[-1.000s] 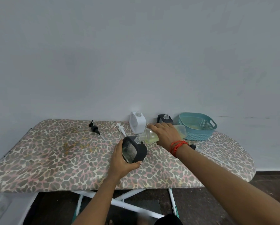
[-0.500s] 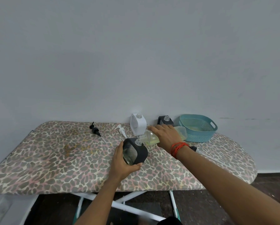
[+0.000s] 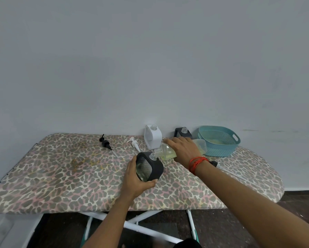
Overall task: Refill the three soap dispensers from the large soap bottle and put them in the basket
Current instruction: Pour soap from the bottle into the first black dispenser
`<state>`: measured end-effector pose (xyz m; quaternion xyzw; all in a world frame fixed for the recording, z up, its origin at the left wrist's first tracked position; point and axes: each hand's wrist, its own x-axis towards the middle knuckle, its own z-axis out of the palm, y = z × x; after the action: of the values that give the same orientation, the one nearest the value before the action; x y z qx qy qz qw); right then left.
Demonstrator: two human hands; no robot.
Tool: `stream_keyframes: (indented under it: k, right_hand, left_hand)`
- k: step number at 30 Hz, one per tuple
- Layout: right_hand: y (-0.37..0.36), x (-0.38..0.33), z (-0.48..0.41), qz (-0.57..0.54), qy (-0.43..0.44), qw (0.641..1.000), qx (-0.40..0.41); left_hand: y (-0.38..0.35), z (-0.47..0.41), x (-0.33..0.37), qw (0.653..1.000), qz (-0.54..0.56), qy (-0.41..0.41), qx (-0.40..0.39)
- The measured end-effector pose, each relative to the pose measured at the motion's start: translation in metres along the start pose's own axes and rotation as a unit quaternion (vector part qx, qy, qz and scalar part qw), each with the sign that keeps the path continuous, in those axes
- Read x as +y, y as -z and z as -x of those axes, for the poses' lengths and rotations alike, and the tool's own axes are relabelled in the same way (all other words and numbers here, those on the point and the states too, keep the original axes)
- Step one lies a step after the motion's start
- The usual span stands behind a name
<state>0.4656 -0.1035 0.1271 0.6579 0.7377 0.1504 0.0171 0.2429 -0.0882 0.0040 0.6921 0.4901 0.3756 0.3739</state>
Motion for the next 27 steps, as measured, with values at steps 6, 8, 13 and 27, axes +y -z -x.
stream_keyframes:
  k: [6, 8, 13, 27]
  right_hand:
    - [0.0001, -0.0003, 0.0001, 0.002, 0.000, 1.000, 0.001]
    - [-0.0001, -0.0002, 0.0004, 0.001, 0.000, 1.000, 0.003]
    - [-0.0007, -0.0008, 0.0002, -0.001, -0.001, 1.000, 0.002]
    - [0.0008, -0.0013, 0.0014, -0.002, -0.002, 1.000, 0.005]
  left_hand:
    - [-0.0002, -0.0007, -0.0020, 1.000, -0.003, 0.001, 0.000]
    - [-0.0002, -0.0008, -0.0019, 1.000, -0.005, -0.002, 0.001]
    - [-0.0001, -0.0006, -0.0014, 1.000, -0.003, -0.002, 0.002]
    - [-0.0003, -0.0005, -0.0031, 1.000, -0.006, 0.000, 0.003]
